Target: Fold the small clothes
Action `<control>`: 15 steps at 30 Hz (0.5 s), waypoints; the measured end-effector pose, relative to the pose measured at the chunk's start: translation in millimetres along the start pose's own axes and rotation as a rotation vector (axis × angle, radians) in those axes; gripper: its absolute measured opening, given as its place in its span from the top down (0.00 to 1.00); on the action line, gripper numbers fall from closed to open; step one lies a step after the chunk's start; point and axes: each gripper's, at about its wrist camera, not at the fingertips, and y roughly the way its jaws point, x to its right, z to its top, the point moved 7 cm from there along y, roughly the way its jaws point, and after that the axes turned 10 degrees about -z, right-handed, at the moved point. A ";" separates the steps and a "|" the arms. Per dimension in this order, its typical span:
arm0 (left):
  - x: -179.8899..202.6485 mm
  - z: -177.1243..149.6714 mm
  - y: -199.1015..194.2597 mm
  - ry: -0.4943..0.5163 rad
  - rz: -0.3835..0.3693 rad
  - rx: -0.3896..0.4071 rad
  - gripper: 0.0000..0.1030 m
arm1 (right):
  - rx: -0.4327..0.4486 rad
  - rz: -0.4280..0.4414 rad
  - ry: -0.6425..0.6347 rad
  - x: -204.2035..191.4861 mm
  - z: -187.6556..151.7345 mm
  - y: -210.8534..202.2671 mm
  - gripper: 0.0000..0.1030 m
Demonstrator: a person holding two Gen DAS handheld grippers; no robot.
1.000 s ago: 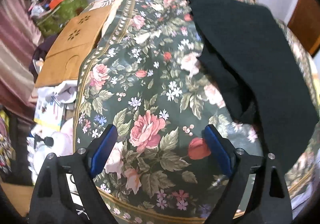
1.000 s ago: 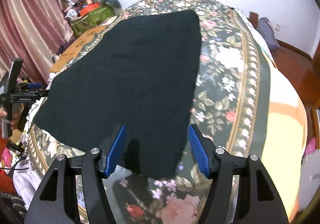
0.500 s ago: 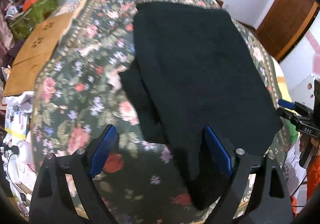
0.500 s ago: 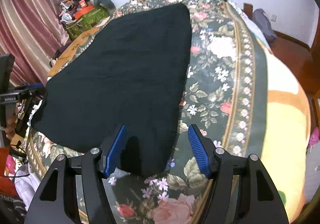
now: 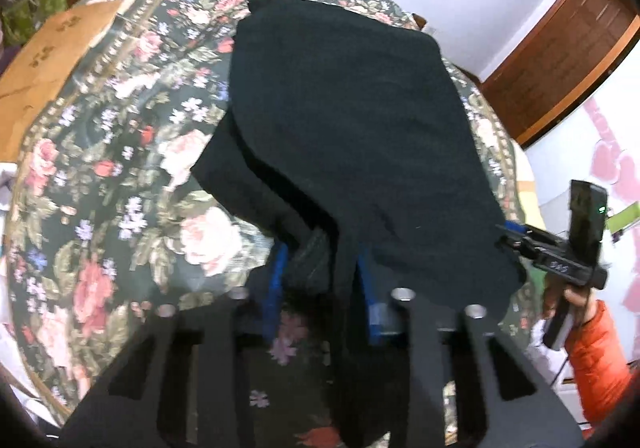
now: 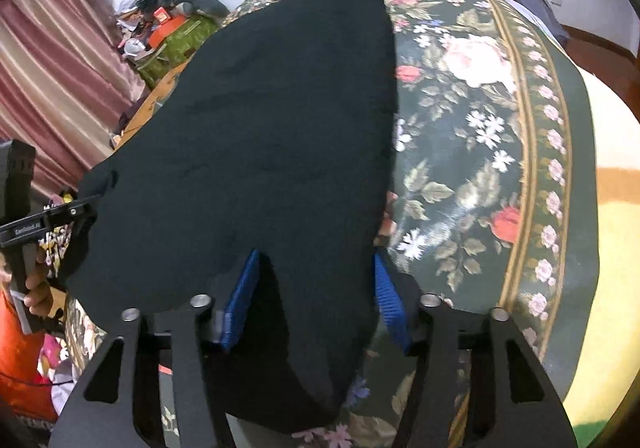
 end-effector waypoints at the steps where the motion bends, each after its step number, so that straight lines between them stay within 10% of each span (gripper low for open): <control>1: 1.0 0.1 0.8 -0.003 -0.009 0.000 0.79 | 0.001 0.005 -0.002 -1.7 -0.3 -0.4 0.64; 4: 3.9 -0.4 -0.7 -0.008 -0.018 0.006 0.83 | 0.002 0.031 -0.018 -12.1 0.1 -2.2 0.91; 15: 25.3 3.0 -48.8 0.070 0.011 0.065 0.87 | 0.091 0.091 -0.127 -53.7 17.0 -50.9 0.95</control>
